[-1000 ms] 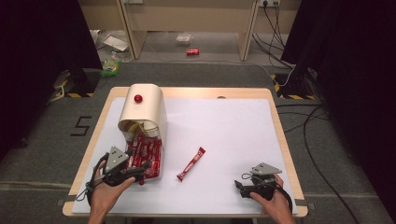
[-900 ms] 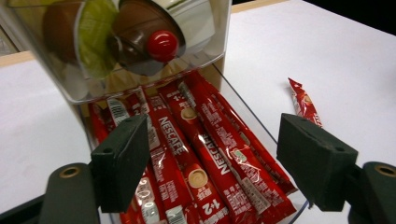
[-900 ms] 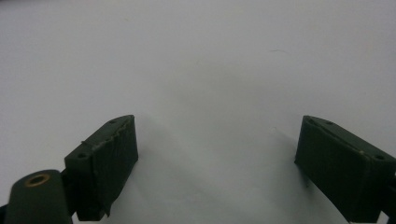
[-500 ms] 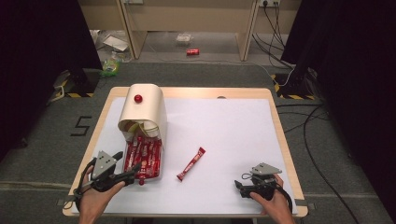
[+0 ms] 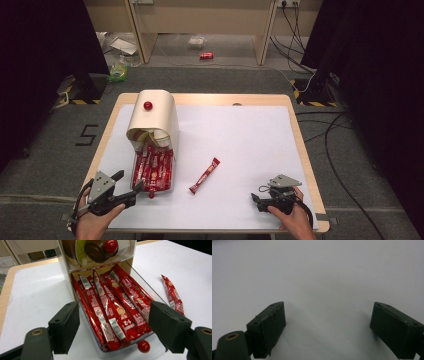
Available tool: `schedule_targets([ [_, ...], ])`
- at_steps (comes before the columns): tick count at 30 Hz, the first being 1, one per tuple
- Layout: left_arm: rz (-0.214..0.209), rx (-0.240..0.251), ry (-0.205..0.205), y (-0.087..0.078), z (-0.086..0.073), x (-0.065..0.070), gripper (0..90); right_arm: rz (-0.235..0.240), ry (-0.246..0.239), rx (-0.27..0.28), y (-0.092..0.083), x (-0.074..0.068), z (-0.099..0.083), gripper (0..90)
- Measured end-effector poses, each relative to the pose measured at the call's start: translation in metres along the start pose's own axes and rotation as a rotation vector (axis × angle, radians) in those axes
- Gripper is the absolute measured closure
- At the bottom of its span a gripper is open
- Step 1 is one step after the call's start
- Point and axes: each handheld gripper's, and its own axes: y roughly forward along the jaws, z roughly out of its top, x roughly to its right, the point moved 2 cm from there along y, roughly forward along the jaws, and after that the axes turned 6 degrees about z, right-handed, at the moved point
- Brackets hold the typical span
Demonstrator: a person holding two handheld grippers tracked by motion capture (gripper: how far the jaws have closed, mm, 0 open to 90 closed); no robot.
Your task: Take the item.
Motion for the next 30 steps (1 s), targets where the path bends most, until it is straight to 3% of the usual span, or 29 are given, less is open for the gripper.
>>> schedule_targets([
  [7, 0.011, -0.005, -0.001, -0.002, -0.010, 0.000, 24.9, 0.000, 0.000, 0.000, 0.000, 0.000, 0.000, 13.2],
  [23, -0.008, -0.005, 0.002, -0.003, -0.028, -0.002, 24.5, 0.000, 0.000, 0.000, 0.000, 0.000, 0.000, 13.2],
  [30, -0.016, -0.030, 0.016, 0.001, -0.039, 0.000, 21.8, 0.000, 0.000, 0.000, 0.000, 0.000, 0.000, 13.2],
])
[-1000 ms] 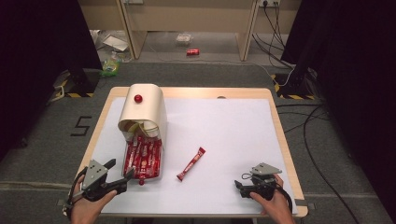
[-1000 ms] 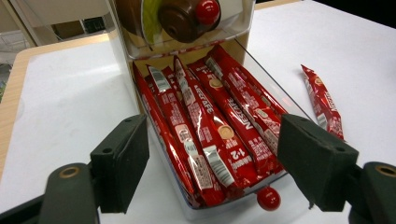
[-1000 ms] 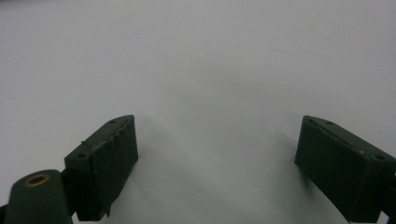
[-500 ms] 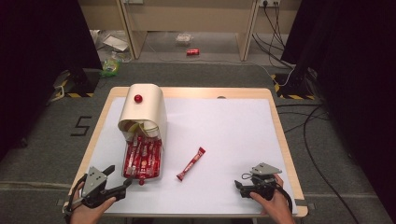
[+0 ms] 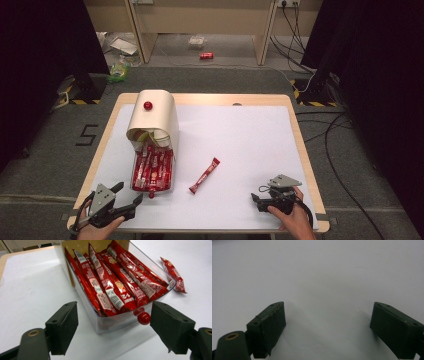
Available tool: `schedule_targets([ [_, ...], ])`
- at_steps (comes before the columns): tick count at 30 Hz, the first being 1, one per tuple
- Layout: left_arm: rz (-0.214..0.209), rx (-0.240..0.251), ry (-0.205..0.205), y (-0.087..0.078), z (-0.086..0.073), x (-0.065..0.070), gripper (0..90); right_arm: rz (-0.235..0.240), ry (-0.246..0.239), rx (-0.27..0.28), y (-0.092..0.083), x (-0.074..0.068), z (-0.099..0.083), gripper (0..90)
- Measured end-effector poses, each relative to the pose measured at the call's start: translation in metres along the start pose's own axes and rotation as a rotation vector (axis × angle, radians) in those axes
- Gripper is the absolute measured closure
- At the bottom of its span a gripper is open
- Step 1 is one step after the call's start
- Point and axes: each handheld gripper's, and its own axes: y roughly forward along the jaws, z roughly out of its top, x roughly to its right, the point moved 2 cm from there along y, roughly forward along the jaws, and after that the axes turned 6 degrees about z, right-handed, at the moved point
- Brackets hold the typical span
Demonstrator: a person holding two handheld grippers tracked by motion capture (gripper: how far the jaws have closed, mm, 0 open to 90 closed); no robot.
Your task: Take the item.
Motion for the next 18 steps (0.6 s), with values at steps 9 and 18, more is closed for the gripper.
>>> schedule_targets([
  [9, 0.006, -0.010, 0.004, 0.002, -0.006, 0.001, 19.9, 0.000, 0.000, 0.000, 0.000, 0.000, 0.000, 13.2],
  [18, 0.032, -0.049, 0.022, 0.009, -0.012, 0.000, 21.0, 0.001, 0.000, 0.000, 0.000, 0.000, 0.000, 13.2],
])
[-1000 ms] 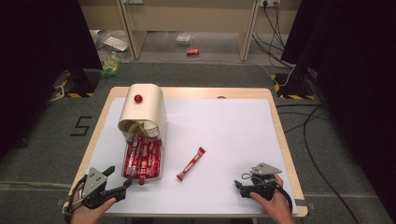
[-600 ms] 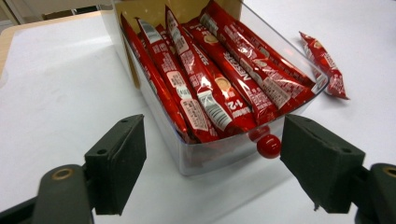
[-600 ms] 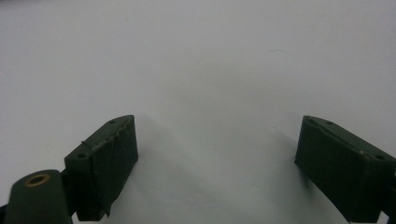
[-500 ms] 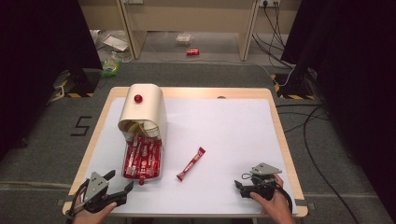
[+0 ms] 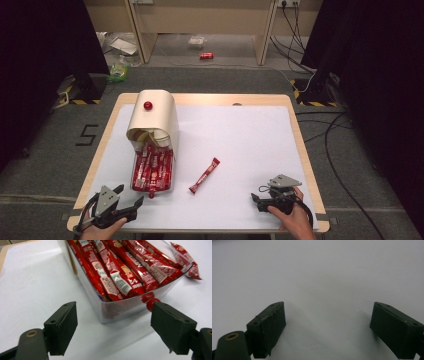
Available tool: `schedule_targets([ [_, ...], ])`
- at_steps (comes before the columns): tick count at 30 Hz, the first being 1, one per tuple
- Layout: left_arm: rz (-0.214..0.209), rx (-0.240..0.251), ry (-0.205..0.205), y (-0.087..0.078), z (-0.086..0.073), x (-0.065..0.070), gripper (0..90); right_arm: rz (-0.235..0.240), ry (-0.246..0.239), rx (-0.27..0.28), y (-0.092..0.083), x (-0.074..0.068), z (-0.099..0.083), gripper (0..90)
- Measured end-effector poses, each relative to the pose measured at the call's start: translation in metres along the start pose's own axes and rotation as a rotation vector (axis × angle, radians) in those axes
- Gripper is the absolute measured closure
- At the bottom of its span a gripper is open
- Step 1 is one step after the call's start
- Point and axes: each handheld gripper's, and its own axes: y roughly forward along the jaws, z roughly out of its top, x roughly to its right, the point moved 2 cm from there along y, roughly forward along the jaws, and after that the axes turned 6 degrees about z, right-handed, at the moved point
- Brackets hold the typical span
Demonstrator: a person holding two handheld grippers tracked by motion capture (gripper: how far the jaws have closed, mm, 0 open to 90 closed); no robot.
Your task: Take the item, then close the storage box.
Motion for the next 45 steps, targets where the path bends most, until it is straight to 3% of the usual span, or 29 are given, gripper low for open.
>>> schedule_targets([
  [12, 0.008, -0.012, -0.004, 0.003, -0.005, -0.002, 21.2, 0.000, 0.000, 0.000, 0.000, 0.000, 0.000, 13.1],
  [30, 0.033, -0.071, -0.011, 0.013, -0.012, -0.001, 21.2, 0.000, 0.001, 0.000, 0.000, 0.000, 0.000, 13.1],
  [45, 0.050, -0.081, -0.004, 0.023, -0.011, 0.002, 21.4, 0.000, 0.000, 0.000, 0.000, 0.000, 0.000, 13.1],
])
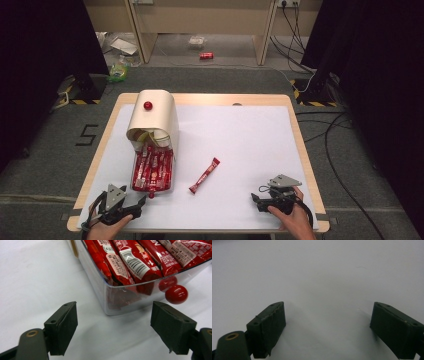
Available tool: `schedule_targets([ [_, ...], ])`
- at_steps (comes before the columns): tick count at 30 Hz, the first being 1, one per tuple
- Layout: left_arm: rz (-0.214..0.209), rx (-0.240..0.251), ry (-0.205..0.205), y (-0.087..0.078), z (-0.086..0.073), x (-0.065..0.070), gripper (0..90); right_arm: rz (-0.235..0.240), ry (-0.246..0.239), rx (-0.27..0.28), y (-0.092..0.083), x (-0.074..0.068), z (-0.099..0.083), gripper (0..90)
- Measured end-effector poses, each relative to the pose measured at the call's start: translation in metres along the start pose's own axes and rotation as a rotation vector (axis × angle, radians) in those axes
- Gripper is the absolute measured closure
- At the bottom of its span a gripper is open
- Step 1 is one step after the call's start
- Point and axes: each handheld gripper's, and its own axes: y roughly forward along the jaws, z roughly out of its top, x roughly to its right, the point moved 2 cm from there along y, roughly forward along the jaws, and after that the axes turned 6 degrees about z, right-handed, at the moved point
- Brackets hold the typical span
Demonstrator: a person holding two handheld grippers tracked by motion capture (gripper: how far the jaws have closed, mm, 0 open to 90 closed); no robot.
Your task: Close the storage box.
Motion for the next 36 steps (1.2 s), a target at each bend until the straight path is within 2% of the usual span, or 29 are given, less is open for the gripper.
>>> schedule_targets([
  [11, 0.025, -0.016, 0.005, 0.002, 0.002, -0.002, 17.1, -0.001, -0.002, -0.001, 0.000, 0.000, 0.000, 13.1],
  [21, 0.037, 0.012, 0.011, 0.005, 0.013, -0.002, 17.1, -0.002, -0.001, 0.000, 0.000, 0.000, 0.000, 13.1],
  [31, 0.023, 0.049, -0.046, 0.013, 0.025, -0.006, 17.5, -0.001, -0.001, 0.000, 0.000, 0.000, 0.000, 13.1],
  [36, 0.021, 0.058, -0.048, 0.014, 0.028, -0.006, 17.6, 0.000, -0.001, 0.000, 0.000, 0.000, 0.000, 13.1],
])
